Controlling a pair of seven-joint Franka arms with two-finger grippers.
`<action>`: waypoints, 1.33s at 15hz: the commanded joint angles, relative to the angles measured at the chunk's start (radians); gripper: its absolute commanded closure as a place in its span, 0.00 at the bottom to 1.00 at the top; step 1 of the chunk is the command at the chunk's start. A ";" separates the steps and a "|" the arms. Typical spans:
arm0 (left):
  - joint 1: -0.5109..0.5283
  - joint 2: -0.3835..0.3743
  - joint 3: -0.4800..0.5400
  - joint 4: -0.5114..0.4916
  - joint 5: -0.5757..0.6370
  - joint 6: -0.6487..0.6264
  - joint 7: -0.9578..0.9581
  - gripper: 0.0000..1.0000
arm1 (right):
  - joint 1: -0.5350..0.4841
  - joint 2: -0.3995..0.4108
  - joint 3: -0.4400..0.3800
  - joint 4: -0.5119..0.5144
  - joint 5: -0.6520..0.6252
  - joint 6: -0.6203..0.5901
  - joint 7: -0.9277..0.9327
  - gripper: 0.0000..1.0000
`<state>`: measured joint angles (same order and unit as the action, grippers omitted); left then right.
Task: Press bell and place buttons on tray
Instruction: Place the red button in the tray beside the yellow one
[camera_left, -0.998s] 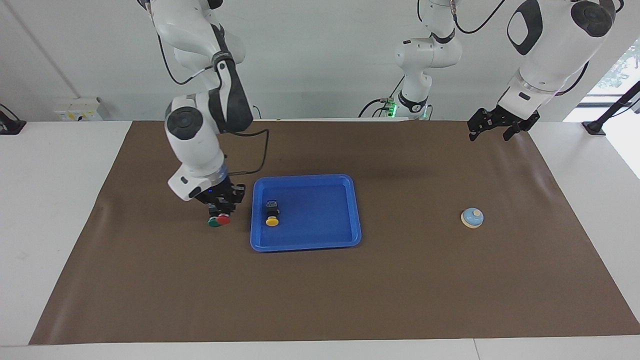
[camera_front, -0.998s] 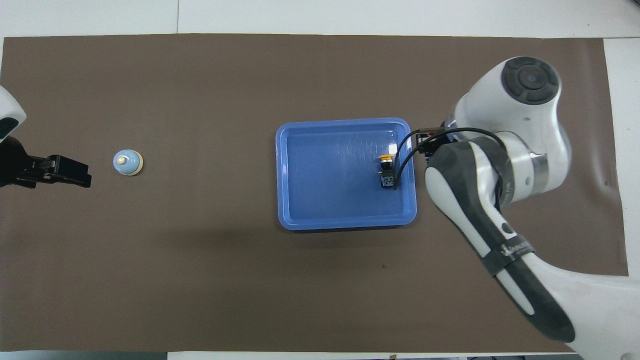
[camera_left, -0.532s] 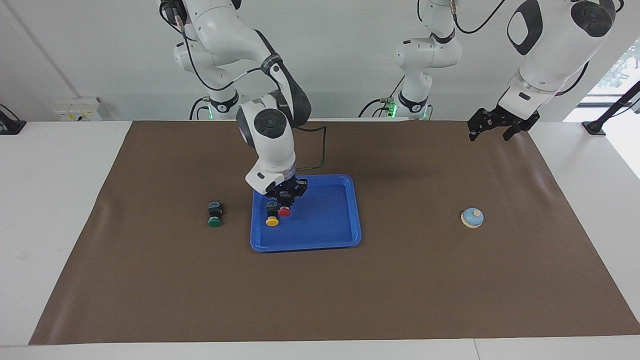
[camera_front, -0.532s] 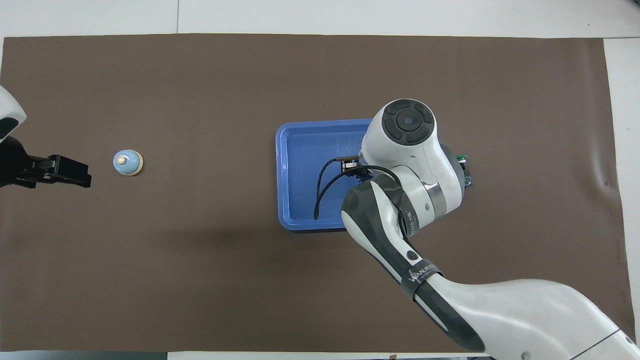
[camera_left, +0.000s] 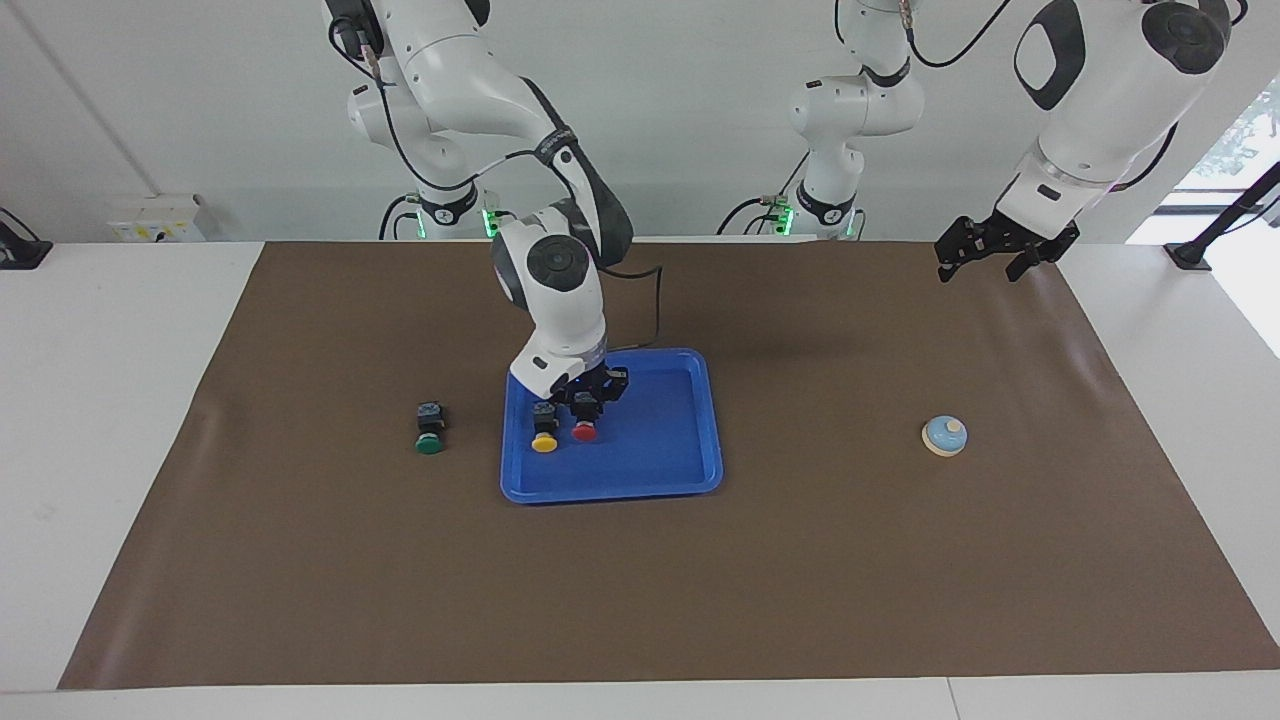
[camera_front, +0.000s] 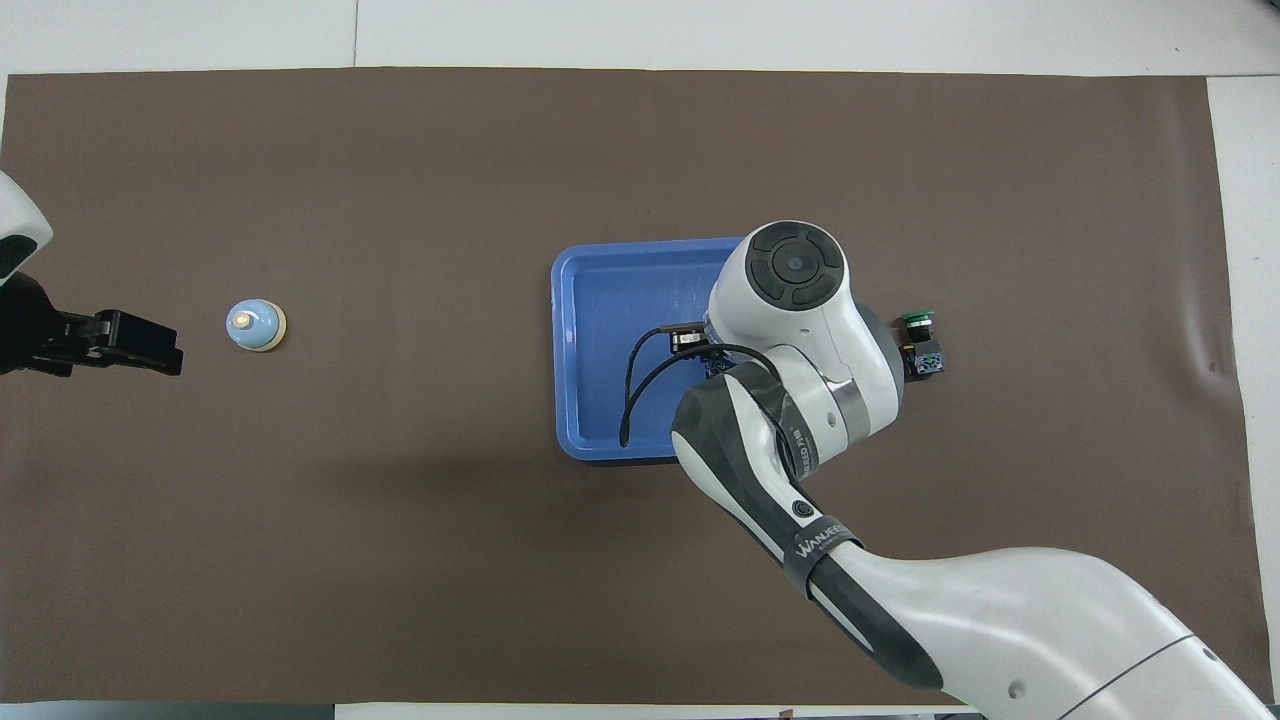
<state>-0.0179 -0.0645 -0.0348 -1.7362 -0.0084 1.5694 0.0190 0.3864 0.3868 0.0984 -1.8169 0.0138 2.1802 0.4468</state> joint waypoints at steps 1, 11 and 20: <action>0.001 -0.008 0.001 0.007 0.008 -0.022 -0.010 0.00 | 0.005 -0.008 -0.002 -0.016 0.011 0.020 0.004 0.77; 0.001 -0.008 0.001 0.007 0.008 -0.022 -0.010 0.00 | -0.182 -0.034 -0.011 0.123 -0.024 -0.180 -0.219 0.00; 0.001 -0.008 0.001 0.007 0.008 -0.022 -0.010 0.00 | -0.357 -0.109 -0.009 -0.136 -0.092 -0.007 -0.358 0.00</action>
<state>-0.0179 -0.0645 -0.0348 -1.7362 -0.0084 1.5693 0.0190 0.0553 0.3356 0.0727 -1.8475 -0.0646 2.1021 0.1044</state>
